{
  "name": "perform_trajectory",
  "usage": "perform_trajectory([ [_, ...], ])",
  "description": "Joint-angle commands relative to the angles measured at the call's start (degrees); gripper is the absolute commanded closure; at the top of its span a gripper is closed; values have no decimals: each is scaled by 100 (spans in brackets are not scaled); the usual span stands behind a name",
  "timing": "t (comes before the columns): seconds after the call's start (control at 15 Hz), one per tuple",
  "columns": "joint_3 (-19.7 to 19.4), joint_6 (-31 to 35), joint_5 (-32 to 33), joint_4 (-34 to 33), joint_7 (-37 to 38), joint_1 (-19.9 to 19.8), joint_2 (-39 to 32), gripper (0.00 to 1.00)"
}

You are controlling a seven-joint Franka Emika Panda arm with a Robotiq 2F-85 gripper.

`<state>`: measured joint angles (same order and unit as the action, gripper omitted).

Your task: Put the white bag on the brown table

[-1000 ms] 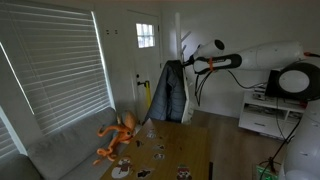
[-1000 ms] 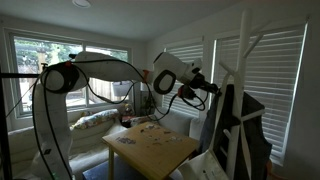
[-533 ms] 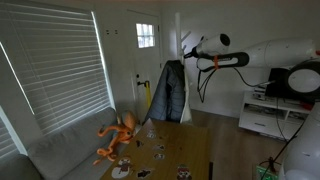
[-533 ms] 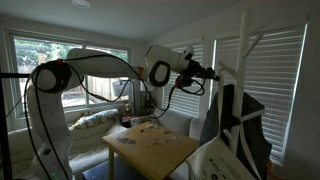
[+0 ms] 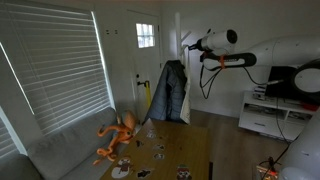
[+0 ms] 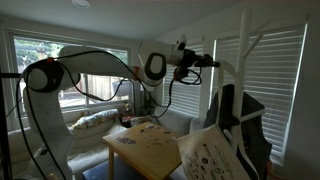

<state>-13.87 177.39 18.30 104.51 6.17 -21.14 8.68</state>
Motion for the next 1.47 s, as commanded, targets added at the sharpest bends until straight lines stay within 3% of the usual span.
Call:
perform_trajectory([
  [0.0, 320, 355, 561, -32, 616, -413, 131, 99],
  [0.2, 540, 713, 699, -4, 718, -552, 203, 99],
  [0.6, 950, 1197, 468, 243, 630, -383, 536, 99],
  [0.8, 1275, 1396, 443, 217, 767, -700, 630, 99],
  [0.87, 1080, 1211, 459, 47, 601, -428, 424, 97],
  [1.27, 1193, 1231, 459, 73, 665, -577, 512, 99],
  [1.4, 1565, 1174, 473, -135, 776, -1195, 517, 99],
])
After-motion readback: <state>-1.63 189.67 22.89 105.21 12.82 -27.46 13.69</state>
